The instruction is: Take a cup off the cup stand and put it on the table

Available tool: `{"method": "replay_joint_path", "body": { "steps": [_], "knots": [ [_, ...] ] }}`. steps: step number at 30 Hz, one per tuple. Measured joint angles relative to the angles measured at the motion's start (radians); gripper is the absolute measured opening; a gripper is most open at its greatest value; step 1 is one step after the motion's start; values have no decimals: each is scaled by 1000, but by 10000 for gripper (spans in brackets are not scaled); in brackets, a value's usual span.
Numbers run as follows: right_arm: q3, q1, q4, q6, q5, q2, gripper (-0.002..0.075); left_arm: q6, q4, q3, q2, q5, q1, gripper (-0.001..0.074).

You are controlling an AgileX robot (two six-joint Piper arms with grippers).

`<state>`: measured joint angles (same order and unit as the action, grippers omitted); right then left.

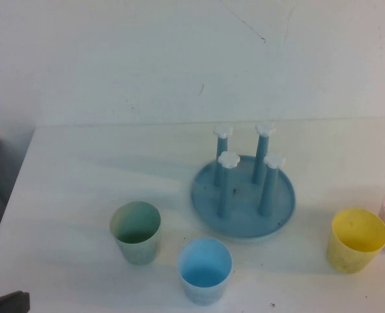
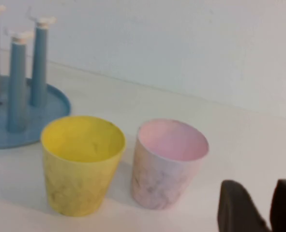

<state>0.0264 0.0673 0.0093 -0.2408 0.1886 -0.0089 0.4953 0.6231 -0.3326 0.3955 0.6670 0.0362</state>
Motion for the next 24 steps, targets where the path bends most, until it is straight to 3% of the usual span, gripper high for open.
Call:
{"method": "replay_joint_path", "body": {
  "steps": [7,24],
  "knots": [
    [0,-66,-76,108,172,-4,166,0,0,0,0,0,0,-2],
    [-2,-61,-89,248,187,-4,165,0,0,0,0,0,0,-2]
  ]
}}
